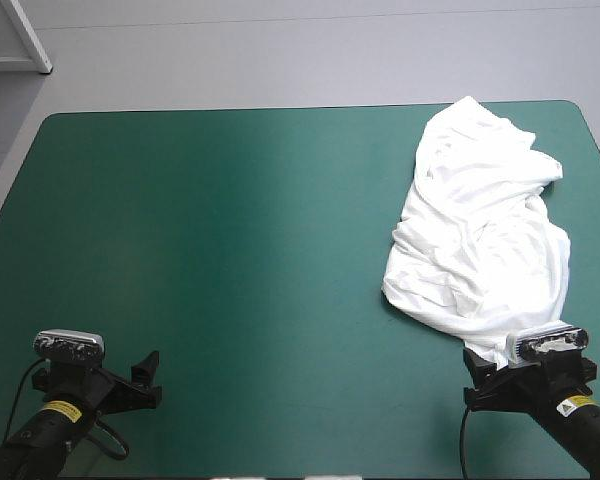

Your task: Fold the cloth

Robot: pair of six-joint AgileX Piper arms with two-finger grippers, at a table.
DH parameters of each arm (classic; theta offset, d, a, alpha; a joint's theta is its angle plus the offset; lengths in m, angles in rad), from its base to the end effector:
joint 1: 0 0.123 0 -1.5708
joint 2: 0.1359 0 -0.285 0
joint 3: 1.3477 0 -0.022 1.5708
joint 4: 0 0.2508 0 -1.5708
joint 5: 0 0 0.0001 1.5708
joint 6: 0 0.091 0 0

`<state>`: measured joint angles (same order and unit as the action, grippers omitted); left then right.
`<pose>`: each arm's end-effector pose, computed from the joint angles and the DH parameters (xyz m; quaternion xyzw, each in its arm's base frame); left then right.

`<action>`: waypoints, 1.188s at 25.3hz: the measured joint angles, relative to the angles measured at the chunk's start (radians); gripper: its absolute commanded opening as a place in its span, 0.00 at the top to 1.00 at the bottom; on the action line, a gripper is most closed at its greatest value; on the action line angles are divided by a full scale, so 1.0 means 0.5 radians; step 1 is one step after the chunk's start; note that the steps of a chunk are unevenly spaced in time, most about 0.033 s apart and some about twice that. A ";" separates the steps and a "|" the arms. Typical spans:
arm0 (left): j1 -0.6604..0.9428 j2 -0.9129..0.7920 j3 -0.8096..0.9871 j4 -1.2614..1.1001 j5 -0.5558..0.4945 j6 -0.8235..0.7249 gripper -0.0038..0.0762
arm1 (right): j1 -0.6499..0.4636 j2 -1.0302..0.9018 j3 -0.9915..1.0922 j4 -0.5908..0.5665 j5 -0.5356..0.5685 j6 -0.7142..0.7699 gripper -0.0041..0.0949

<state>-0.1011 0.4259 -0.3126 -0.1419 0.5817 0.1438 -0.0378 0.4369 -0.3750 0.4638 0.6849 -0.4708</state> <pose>0.0836 -0.0156 0.2387 0.0738 0.8817 -0.0521 0.4632 0.0833 0.0227 0.2560 -0.0941 0.8742 0.0944 0.4670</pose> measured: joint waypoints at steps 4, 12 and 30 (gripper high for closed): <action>0.000 0.000 0.000 0.000 -0.008 0.000 0.22 | 0.000 0.000 0.000 0.000 0.000 0.000 0.26; 0.000 0.000 0.000 0.000 -0.008 0.000 0.22 | 0.000 0.000 0.000 -0.016 -0.022 0.003 0.26; 0.000 0.000 -0.180 0.042 0.018 0.000 0.22 | 0.000 1.348 -1.052 -0.307 -0.302 0.428 0.26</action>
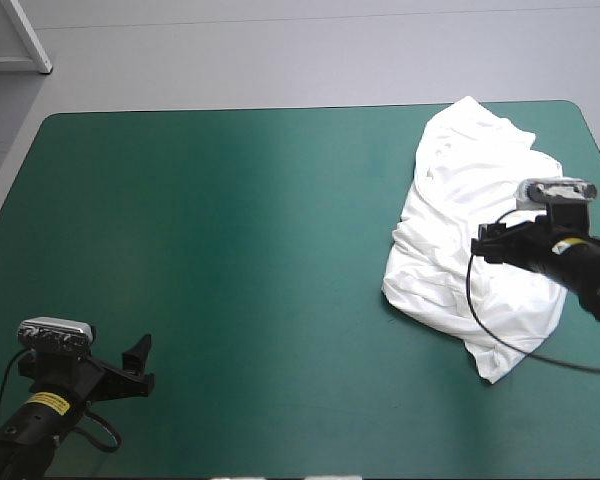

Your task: Fold the cloth

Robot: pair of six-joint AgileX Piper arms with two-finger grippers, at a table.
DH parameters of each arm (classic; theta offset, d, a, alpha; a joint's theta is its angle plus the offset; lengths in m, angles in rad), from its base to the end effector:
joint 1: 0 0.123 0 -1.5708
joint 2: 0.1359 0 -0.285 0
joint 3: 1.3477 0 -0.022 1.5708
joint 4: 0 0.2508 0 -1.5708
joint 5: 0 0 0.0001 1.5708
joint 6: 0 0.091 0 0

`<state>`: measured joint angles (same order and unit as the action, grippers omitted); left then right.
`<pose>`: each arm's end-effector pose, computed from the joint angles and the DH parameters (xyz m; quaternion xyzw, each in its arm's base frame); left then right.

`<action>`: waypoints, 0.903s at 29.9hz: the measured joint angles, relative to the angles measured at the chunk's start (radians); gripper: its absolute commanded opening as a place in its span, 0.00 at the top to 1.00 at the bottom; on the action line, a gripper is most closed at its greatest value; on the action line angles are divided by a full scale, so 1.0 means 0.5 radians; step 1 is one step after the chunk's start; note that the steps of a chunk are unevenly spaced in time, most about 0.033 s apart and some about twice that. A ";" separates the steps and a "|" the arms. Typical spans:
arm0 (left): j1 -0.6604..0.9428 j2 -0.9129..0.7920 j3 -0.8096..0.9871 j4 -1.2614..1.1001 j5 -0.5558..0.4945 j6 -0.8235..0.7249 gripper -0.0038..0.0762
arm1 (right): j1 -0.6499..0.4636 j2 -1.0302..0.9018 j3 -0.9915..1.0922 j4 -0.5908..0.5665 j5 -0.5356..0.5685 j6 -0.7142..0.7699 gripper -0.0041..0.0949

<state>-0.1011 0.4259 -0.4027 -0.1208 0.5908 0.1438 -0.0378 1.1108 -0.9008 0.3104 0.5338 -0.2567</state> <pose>0.0852 -0.0148 0.2673 0.0792 0.8620 -0.0435 0.4987 0.2335 0.0053 0.3308 -0.0126 0.8905 0.0639 0.4503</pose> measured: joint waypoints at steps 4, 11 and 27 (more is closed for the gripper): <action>0.000 0.000 -0.186 0.047 0.117 0.000 0.22 | 0.001 0.451 -0.275 -0.042 0.029 0.004 0.26; 0.000 0.000 -0.468 0.049 0.280 0.000 0.22 | 0.001 1.111 -0.656 -0.126 0.054 0.102 0.26; 0.000 -0.002 -0.599 0.051 0.354 0.030 0.22 | 0.037 1.656 -0.984 -0.510 0.069 0.370 0.81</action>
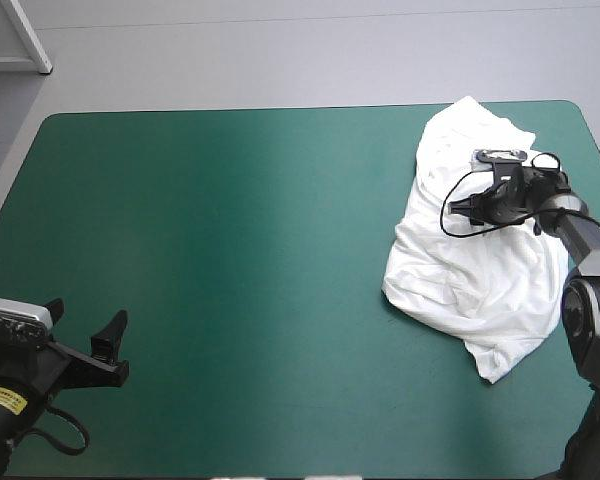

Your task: Fold the cloth

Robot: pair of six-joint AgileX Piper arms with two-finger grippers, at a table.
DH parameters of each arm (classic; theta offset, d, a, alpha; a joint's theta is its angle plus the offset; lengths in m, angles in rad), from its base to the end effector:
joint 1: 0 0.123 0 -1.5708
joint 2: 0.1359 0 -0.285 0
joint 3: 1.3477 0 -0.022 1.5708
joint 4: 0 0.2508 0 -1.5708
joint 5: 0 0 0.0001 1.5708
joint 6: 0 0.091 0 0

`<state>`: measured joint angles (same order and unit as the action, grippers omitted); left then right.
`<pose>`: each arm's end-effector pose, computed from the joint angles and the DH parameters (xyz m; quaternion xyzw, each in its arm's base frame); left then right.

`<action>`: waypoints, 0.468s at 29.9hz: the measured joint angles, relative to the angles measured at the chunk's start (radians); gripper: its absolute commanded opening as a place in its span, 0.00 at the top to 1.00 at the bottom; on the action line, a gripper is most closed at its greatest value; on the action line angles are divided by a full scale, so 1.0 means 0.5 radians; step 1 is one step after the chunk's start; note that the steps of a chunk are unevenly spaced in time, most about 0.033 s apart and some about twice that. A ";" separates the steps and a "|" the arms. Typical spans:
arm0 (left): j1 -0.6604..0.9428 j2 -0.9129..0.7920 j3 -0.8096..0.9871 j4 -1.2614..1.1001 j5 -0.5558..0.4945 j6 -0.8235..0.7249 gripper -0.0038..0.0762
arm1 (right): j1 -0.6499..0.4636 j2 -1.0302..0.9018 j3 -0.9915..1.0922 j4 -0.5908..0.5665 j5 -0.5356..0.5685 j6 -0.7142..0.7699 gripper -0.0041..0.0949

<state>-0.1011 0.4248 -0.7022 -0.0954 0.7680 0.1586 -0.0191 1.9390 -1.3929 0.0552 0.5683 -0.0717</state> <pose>0.0677 -0.0129 0.3490 0.0976 0.8278 -0.0307 0.5516 0.4192 -0.0053 0.2033 -0.0069 0.9631 0.0083 0.2690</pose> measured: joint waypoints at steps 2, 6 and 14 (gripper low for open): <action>0.000 0.000 0.000 0.000 0.010 0.000 0.22 | 0.047 0.022 -0.007 -0.014 -0.080 -0.040 0.91; 0.000 0.000 0.000 0.002 0.016 0.000 0.22 | 0.167 0.054 -0.010 -0.043 -0.259 -0.118 0.98; 0.000 0.000 -0.001 0.004 0.018 0.000 0.22 | 0.794 0.111 -0.118 0.008 -0.331 -0.595 0.98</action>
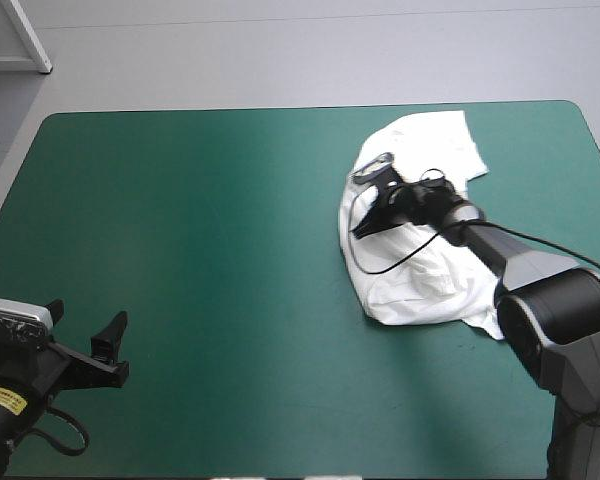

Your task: Fold the cloth

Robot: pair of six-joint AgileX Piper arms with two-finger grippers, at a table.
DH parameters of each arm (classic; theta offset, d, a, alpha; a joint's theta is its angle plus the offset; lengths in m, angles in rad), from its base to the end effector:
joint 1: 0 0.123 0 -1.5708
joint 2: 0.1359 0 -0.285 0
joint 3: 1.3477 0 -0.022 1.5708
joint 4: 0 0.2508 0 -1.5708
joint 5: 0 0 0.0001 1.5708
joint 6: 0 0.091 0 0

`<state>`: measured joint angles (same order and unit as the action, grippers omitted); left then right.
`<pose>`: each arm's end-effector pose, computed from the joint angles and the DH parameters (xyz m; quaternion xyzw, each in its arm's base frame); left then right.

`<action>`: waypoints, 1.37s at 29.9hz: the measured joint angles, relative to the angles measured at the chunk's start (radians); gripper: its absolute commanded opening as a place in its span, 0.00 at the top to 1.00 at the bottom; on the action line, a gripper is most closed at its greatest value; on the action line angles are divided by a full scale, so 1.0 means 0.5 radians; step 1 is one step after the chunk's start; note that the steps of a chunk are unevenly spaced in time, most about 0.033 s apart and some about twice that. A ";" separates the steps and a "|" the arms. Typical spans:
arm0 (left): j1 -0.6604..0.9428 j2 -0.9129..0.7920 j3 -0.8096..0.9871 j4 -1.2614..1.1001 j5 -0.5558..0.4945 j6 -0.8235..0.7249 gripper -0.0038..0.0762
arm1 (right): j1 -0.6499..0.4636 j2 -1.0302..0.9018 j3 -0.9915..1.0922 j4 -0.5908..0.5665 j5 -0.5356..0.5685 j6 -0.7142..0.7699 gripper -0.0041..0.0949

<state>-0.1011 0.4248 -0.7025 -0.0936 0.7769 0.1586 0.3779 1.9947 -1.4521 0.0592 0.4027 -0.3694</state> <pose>0.0674 -0.0128 0.3483 0.0984 0.8301 -0.0300 0.5480 0.4135 0.1664 0.2051 -0.3219 0.8800 0.0218 0.3486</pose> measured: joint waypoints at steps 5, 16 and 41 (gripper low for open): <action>0.000 0.000 0.000 0.000 -0.002 0.000 0.22 | 0.499 0.013 -0.083 0.021 0.100 -0.105 0.98; 0.000 0.000 0.000 0.138 -0.008 0.000 0.22 | 1.203 0.013 -0.149 -0.021 0.220 -0.130 0.83; 0.000 0.002 -0.105 0.160 0.068 -0.090 0.22 | 1.008 -0.851 -0.206 -0.561 1.632 1.056 0.32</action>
<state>-0.1011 0.4258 -0.7552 -0.0137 0.8109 0.1134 0.8819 1.5693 -1.5549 -0.2214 1.2185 0.1587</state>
